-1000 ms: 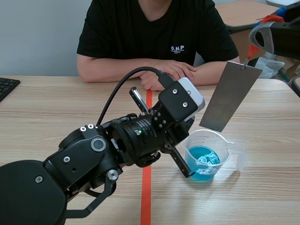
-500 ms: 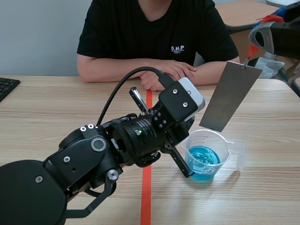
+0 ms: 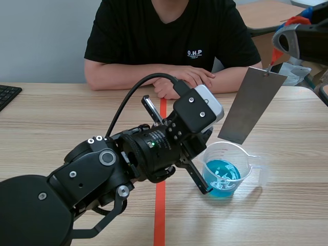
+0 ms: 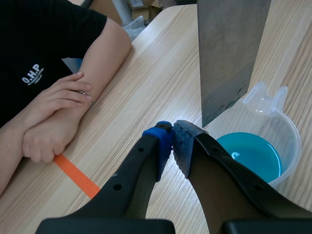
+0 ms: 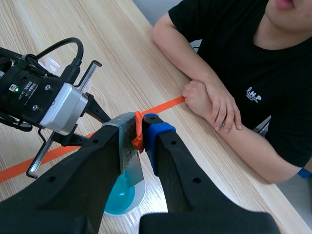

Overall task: Do the redox reaction experiment.
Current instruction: 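Raise the plate and point at it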

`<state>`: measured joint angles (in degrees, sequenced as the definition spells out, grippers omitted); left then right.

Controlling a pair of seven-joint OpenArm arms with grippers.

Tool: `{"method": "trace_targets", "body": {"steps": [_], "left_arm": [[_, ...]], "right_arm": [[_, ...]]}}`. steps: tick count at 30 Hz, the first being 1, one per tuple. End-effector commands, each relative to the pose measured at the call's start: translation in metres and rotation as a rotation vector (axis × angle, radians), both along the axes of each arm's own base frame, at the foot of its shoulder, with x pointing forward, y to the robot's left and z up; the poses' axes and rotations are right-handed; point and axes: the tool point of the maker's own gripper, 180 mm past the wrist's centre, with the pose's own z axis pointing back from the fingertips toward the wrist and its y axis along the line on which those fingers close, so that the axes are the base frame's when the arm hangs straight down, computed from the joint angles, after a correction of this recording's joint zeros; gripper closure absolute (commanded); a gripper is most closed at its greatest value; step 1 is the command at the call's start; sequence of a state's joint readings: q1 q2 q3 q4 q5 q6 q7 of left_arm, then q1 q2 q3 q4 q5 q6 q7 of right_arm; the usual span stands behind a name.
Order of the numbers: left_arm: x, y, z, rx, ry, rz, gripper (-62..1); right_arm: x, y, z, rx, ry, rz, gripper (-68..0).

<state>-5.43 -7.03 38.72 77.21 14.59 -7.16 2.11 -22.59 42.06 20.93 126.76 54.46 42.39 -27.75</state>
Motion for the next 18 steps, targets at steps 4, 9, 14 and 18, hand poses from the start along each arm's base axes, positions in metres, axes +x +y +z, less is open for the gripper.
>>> {"method": "trace_targets", "body": {"steps": [4,9,14,18], "left_arm": [[0.0,0.01,-0.002,0.013,-0.012,0.001,-4.9],[-0.006,0.035,-0.008,0.029,-0.013,0.02,-4.9],[-0.014,0.073,0.003,-0.014,0.003,0.075,-4.9],[-0.026,0.107,0.009,0.004,0.014,0.117,-4.9]], "right_arm": [[-0.002,0.003,0.007,0.002,-0.024,0.019,-1.7],[-0.002,0.003,0.007,0.001,-0.024,0.019,-1.7],[-0.002,0.003,0.007,0.001,-0.024,0.019,-1.7],[-0.002,0.003,0.007,0.002,-0.024,0.019,-1.7]]}}
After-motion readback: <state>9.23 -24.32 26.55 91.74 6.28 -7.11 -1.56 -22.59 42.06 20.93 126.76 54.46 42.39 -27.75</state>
